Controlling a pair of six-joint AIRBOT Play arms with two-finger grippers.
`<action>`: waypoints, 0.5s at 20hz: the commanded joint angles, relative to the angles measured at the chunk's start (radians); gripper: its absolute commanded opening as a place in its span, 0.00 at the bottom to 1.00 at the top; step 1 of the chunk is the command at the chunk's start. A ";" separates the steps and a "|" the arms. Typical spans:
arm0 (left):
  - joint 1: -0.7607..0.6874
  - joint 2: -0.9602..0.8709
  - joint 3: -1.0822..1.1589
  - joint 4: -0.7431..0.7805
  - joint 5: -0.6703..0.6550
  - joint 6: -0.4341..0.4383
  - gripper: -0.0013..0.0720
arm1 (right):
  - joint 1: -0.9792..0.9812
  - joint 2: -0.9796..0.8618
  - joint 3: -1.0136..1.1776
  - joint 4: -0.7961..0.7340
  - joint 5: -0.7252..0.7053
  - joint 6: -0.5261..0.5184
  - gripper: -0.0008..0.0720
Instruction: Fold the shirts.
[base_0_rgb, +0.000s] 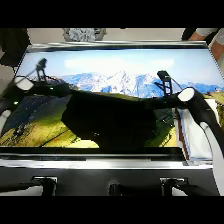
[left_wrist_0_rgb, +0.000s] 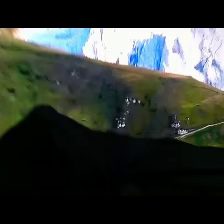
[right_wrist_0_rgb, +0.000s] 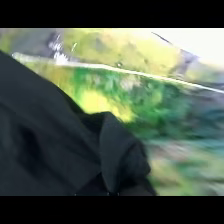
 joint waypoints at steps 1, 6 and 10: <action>0.004 -0.137 0.034 -0.178 -0.015 0.001 0.11 | -0.001 -0.111 -0.002 0.230 -0.113 0.013 0.07; 0.172 -0.131 0.243 -0.105 -0.355 0.063 1.00 | -0.002 0.021 0.174 -0.053 -0.085 -0.075 0.72; 0.315 -0.025 0.119 0.139 -0.557 -0.027 0.98 | -0.002 0.130 0.237 -0.603 0.109 0.104 0.80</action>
